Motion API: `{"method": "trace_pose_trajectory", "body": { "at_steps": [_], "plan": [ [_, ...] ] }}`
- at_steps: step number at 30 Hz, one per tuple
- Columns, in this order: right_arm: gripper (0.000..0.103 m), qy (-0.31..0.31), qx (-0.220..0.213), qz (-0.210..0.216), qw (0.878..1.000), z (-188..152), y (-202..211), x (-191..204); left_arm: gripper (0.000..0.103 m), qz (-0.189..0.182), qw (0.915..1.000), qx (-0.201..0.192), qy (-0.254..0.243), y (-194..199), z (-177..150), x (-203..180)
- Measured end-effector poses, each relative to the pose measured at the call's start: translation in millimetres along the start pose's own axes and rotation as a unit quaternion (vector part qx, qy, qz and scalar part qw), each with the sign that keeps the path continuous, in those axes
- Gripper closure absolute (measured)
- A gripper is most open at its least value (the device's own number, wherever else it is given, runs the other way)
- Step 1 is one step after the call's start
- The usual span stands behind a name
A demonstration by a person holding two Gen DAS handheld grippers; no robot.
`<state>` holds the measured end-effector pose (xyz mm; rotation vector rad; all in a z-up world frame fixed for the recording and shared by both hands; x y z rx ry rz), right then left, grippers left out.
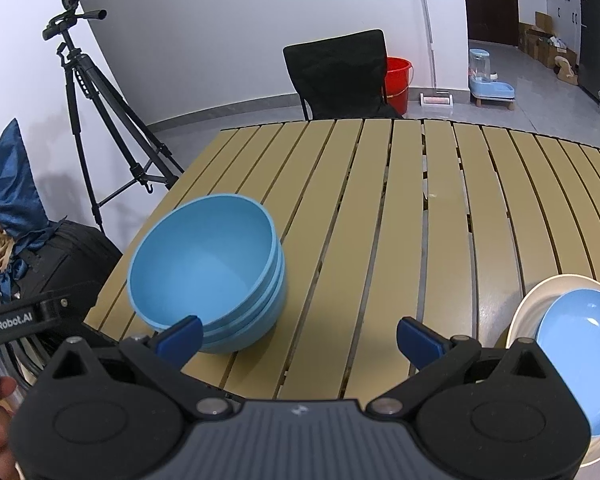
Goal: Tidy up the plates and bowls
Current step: 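Move both grippers back to the rim of the three-bowl stack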
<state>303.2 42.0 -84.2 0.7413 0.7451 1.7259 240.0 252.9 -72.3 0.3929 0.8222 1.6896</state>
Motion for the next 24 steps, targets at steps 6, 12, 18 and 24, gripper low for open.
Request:
{"method": "trace_pose_trajectory", "body": {
  "at_steps": [6, 12, 18, 24],
  "plan": [
    [0.0, -0.011, 0.009, -0.001, 1.0, -3, -5, 5, 0.0, -0.003, 0.9992, 0.03, -0.027, -8, 6, 8],
    [0.0, -0.016, 0.015, -0.005, 1.0, 1, -11, 13, 0.0, -0.022, 0.9963, 0.071, -0.044, -28, 18, 14],
    [0.0, -0.026, 0.027, -0.012, 0.999, 8, -24, 18, 0.0, -0.045, 0.9944, 0.089, -0.035, -50, 31, 16],
    [0.0, -0.033, 0.047, -0.016, 0.998, 15, -45, 25, 0.0, -0.054, 0.9924, 0.109, -0.019, -73, 39, 17]
  ]
}}
Point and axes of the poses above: each gripper's, at about its wrist camera, not at the fingertips, and y roughly against the way its jaws point, x to its left, z to its top, the point moved 6 cm from there along -y, roughly the way its jaws point, and after that the axes turned 10 degrees about -z, right-handed, at the moved point
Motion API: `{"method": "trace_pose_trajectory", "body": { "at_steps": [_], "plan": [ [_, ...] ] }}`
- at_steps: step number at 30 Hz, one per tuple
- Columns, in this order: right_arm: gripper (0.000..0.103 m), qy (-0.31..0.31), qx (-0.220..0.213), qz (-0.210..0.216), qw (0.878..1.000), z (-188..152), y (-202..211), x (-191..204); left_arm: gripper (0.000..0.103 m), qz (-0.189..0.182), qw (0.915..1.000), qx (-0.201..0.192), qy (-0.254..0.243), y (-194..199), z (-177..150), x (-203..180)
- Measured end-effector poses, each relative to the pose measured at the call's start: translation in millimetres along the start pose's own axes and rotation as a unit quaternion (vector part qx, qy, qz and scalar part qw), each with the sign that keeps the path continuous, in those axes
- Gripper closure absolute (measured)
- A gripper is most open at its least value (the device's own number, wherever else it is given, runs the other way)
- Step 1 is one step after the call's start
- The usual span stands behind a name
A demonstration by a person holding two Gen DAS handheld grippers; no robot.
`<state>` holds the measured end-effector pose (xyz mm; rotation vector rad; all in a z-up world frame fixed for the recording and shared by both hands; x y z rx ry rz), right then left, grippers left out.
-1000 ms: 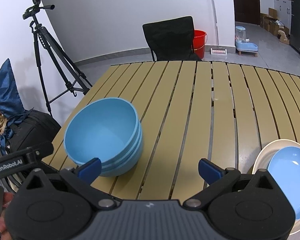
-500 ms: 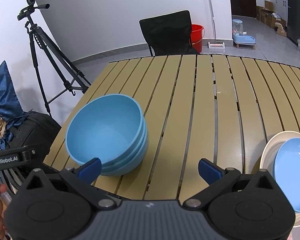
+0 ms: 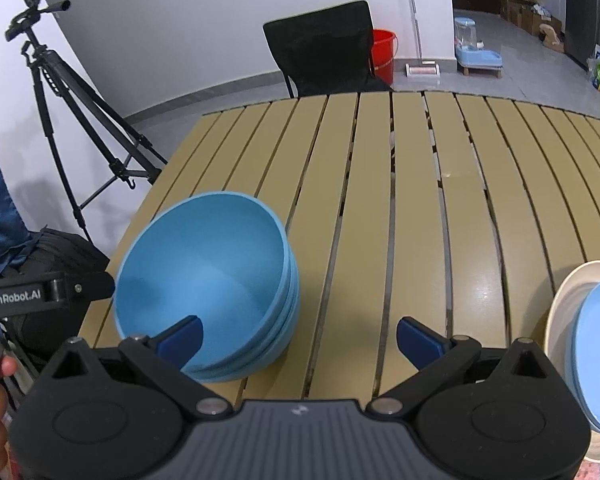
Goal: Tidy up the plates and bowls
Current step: 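Move both grippers back to the rim of the three-bowl stack, then close both grippers on the bowl stack rim and lift it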
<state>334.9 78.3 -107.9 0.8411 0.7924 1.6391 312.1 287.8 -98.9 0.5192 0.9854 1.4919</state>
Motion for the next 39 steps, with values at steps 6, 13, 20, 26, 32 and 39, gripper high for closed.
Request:
{"method": "trace_pose_trajectory", "body": {
  "at_steps": [6, 13, 20, 26, 32, 39],
  "plan": [
    [0.0, -0.007, 0.017, -0.004, 1.0, 7, -22, 4, 0.0, -0.008, 0.9997, 0.022, 0.003, -23, 5, 0],
    [0.005, -0.011, 0.032, -0.002, 0.999, 12, -42, 5, 0.006, -0.018, 0.999, 0.041, 0.002, -46, 11, -4],
    [0.016, -0.002, 0.05, 0.01, 0.999, 12, -57, 9, 0.018, -0.035, 0.9975, 0.059, 0.015, -65, 11, -7],
    [0.026, -0.003, 0.067, 0.033, 0.997, 10, -66, 13, 0.026, -0.055, 0.9953, 0.074, 0.028, -75, 8, -7],
    [0.03, -0.005, 0.072, 0.047, 0.996, 9, -70, 16, 0.044, -0.064, 0.9937, 0.086, 0.034, -82, 4, -8],
    [0.047, -0.013, 0.088, 0.066, 0.994, 5, -74, 18, 0.063, -0.08, 0.9911, 0.095, 0.048, -86, -2, -7]
  ]
}}
Point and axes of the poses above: each gripper's, at about its wrist camera, not at the fingertips, and y roughly against the way its jaws point, x to its left, z to its top, the point moved 6 cm from there along -y, roughly the way its jaws point, and after that the axes turned 10 degrees about -z, right-handed, at the moved point
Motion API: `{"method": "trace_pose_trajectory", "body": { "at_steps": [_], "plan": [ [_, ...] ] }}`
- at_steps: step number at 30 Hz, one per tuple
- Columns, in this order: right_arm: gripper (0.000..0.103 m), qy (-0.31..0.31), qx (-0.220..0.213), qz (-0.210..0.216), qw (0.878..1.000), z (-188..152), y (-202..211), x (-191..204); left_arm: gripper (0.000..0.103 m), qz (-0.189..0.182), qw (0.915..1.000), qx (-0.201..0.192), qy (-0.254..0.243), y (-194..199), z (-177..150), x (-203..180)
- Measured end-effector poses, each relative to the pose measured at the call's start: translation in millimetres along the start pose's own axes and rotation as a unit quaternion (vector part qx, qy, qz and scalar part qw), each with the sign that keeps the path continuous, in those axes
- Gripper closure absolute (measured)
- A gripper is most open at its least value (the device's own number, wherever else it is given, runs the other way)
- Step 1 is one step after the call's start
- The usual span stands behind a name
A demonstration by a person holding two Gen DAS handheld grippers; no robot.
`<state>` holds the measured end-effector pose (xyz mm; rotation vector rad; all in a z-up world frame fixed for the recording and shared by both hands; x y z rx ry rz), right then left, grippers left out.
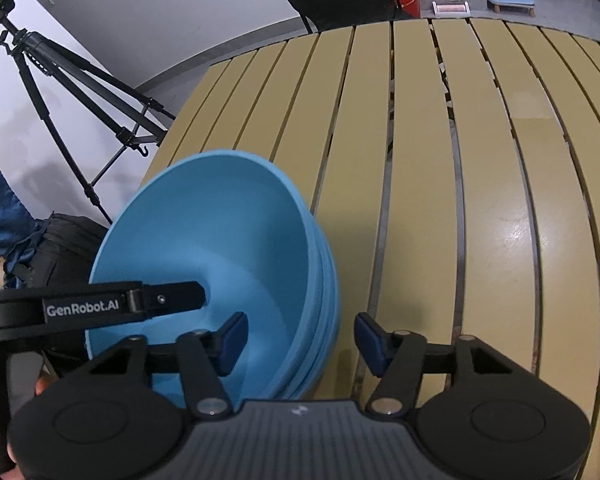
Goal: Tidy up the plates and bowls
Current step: 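Close both grippers on the bowl stack rim and lift it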
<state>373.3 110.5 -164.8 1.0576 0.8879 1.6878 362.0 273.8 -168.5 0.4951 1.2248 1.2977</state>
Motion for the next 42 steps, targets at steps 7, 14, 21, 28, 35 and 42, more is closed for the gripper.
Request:
{"method": "trace_pose_trajectory", "body": {
  "at_steps": [7, 14, 21, 28, 35, 42],
  "plan": [
    [0.058, -0.007, 0.007, 0.009, 1.0, -0.6, -3.7, -0.7, 0.069, 0.001, 1.0, 0.001, 0.009, -1.9, -0.4, 1.5],
    [0.069, -0.018, 0.008, 0.002, 1.0, -0.5, -7.8, -4.0, 0.069, 0.002, 0.9999, -0.002, 0.01, -1.2, -0.4, 1.3],
    [0.07, -0.019, 0.005, 0.004, 1.0, -0.8, -7.4, -5.1, 0.07, 0.005, 0.9999, -0.005, 0.008, -0.8, -2.4, -1.2],
    [0.07, -0.019, 0.004, 0.006, 1.0, -2.2, -3.9, -8.2, 0.069, 0.006, 0.9999, -0.004, 0.008, -0.7, -3.8, -2.3],
    [0.071, -0.022, 0.003, 0.006, 1.0, -1.2, -4.0, -7.2, 0.07, 0.007, 0.9999, -0.003, 0.006, -0.7, -4.0, -4.2],
    [0.071, -0.023, 0.0, 0.006, 1.0, -1.9, -1.9, -7.4, 0.07, 0.007, 1.0, -0.004, 0.005, 0.2, -3.7, -5.1]
  ]
}}
Point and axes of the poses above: each gripper's, at about its wrist camera, not at the fingertips, and y roughly against the way its jaws point, x to its left, z to its top, the point moved 6 cm from there along -y, roughly the way its jaws point, and after that the axes turned 10 degrees about -z, right-handed, at the moved point
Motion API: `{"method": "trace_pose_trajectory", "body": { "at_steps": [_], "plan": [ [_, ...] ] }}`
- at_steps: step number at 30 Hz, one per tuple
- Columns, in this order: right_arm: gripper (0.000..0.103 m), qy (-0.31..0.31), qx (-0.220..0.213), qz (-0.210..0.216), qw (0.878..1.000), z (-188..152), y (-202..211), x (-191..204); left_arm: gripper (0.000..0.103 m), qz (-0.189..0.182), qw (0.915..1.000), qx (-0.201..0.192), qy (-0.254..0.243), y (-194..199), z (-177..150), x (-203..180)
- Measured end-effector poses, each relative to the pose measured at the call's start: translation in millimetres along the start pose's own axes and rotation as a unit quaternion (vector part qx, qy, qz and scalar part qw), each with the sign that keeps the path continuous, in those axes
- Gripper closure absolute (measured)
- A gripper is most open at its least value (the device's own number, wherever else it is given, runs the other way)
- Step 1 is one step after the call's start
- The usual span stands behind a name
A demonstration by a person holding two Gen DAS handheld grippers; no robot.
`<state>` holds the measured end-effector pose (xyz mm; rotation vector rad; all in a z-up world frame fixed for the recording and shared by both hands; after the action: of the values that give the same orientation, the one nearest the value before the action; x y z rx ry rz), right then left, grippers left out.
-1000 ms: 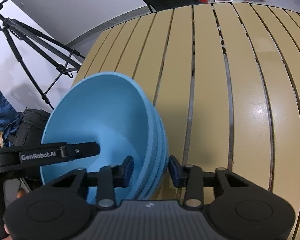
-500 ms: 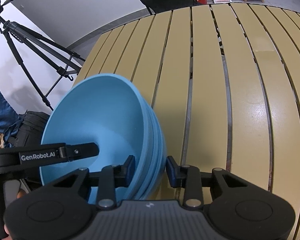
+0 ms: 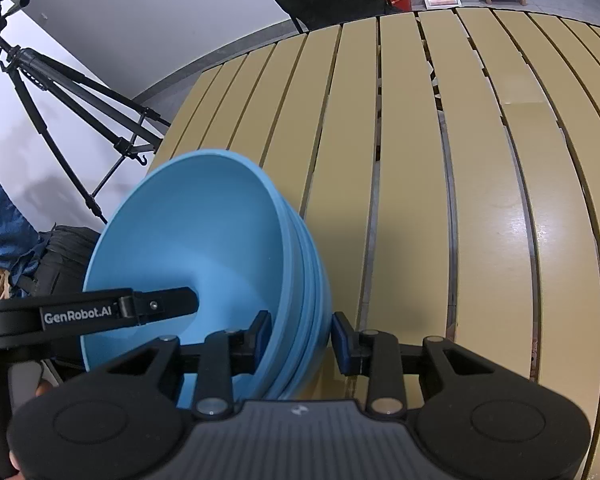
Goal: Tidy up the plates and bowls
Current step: 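Close both grippers on the bowl stack rim and lift it, then carry the light-blue bowl stack with both grippers toward the cream plate stack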
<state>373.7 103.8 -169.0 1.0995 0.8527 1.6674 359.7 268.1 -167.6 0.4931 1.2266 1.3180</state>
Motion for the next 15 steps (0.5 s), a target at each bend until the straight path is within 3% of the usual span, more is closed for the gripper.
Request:
{"method": "trace_pose_trajectory", "body": {
  "at_steps": [15],
  "plan": [
    [0.072, -0.009, -0.014, 0.008, 1.0, -2, 15, -7, 0.07, -0.003, 0.9999, -0.013, -0.01, 13, -1, -11]
  ]
}}
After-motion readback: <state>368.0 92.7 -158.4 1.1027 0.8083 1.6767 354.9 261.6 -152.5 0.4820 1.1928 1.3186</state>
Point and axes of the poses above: each gripper's, at about its wrist camera, not at the fingertips, and y roughly against the way its jaws point, x to its left, z to its top, the point moved 6 cm from there along -y, roughly the way its jaws point, and after that the axes turned 10 degrees about -z, right-handed, at the moved point
